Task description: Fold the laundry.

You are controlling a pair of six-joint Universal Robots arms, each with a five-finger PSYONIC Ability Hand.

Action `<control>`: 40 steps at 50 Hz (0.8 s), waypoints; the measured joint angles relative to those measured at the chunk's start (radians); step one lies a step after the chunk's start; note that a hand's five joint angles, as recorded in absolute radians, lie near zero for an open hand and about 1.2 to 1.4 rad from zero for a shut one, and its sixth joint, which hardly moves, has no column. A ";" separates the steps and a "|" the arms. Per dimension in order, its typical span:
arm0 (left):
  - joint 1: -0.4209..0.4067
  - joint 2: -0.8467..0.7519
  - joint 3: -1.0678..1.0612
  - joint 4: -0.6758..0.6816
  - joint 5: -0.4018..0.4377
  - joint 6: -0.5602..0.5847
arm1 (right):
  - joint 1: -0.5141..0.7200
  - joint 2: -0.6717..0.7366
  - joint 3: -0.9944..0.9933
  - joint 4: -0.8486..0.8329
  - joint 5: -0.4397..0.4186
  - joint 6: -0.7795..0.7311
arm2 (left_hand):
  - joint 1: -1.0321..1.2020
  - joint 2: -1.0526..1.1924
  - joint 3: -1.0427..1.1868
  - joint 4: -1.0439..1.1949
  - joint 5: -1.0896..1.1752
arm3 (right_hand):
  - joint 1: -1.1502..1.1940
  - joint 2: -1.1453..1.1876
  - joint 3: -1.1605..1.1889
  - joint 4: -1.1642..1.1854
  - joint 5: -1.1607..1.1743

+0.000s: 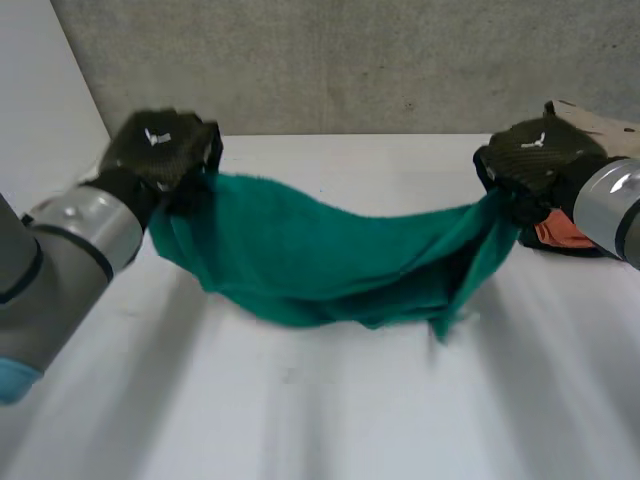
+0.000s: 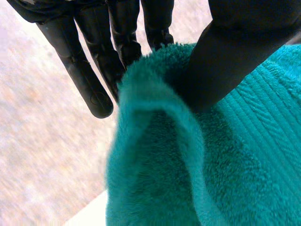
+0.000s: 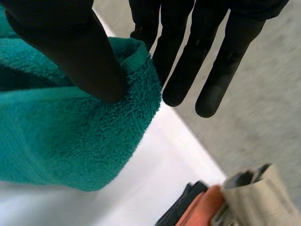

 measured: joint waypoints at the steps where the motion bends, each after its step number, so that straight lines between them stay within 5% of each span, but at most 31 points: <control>1: -0.001 -0.008 -0.012 -0.002 0.001 0.001 | -0.003 0.025 -0.013 0.011 -0.001 -0.012 | 0.000 0.000 0.000 0.000 0.000 | 0.000 0.000 0.000 0.000 0.000; 9: 0.005 -0.198 0.010 0.015 -0.005 0.004 | 0.006 0.200 -0.065 -0.023 0.023 -0.145 | 0.000 0.000 0.001 0.000 0.000 | 0.000 0.000 0.000 0.000 0.000; 24: 0.037 -0.563 0.316 0.188 -0.006 -0.007 | 0.085 0.456 -0.071 -0.560 0.153 -0.188 | -0.019 -0.009 -0.009 -0.010 -0.010 | 0.000 0.000 0.004 0.000 0.004; 26: 0.038 -0.590 0.348 0.222 -0.008 -0.006 | 0.098 0.471 -0.057 -0.605 0.192 -0.186 | -0.519 -0.470 -0.444 -0.451 -0.444 | 0.000 0.000 0.004 0.000 0.004; 30: 0.036 -0.607 0.359 0.256 -0.012 -0.003 | 0.117 0.476 -0.020 -0.642 0.243 -0.178 | -0.914 -0.891 -0.877 -0.897 -0.861 | 0.000 0.000 0.004 0.000 0.004; 40: 0.003 -0.383 0.113 0.256 -0.011 -0.002 | 0.136 0.435 0.073 -0.642 0.263 -0.141 | -0.654 -0.701 -0.695 -0.703 -0.653 | 0.000 0.000 0.004 0.000 0.004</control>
